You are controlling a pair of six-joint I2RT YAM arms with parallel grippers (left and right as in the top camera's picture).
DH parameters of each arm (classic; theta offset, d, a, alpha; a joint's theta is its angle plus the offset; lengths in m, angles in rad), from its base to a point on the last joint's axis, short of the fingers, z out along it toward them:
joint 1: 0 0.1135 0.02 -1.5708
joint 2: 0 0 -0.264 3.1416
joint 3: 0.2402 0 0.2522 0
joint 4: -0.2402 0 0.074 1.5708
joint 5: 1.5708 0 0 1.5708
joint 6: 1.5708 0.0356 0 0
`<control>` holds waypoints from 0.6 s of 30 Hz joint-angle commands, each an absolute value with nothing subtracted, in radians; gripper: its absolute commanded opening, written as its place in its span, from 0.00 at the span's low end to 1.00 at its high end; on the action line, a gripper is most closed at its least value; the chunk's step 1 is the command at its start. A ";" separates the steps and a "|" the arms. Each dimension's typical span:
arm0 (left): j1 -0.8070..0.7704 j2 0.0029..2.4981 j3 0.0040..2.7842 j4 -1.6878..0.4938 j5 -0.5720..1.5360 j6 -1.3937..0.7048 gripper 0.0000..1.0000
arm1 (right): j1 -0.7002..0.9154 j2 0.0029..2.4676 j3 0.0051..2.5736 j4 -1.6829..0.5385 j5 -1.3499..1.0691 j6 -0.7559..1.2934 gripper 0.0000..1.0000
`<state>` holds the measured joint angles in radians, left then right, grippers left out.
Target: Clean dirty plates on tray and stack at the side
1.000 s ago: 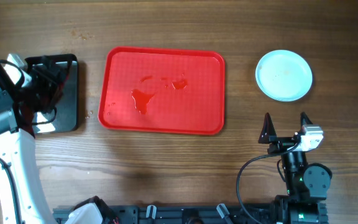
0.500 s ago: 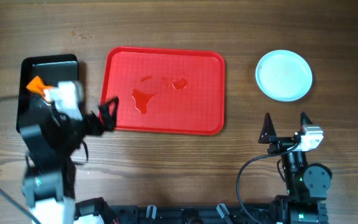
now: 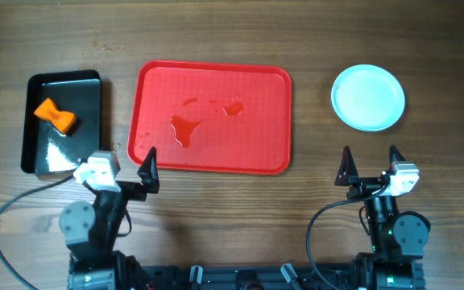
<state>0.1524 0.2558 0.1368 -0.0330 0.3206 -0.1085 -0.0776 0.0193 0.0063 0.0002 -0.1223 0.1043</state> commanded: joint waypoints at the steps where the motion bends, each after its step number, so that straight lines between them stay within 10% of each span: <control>1: 0.113 0.189 0.027 0.055 0.286 -0.221 1.00 | -0.082 0.005 0.005 0.006 -0.112 0.114 1.00; 18: 0.057 0.027 0.006 -0.068 0.143 -0.060 1.00 | -0.082 0.005 0.005 0.006 -0.112 0.115 1.00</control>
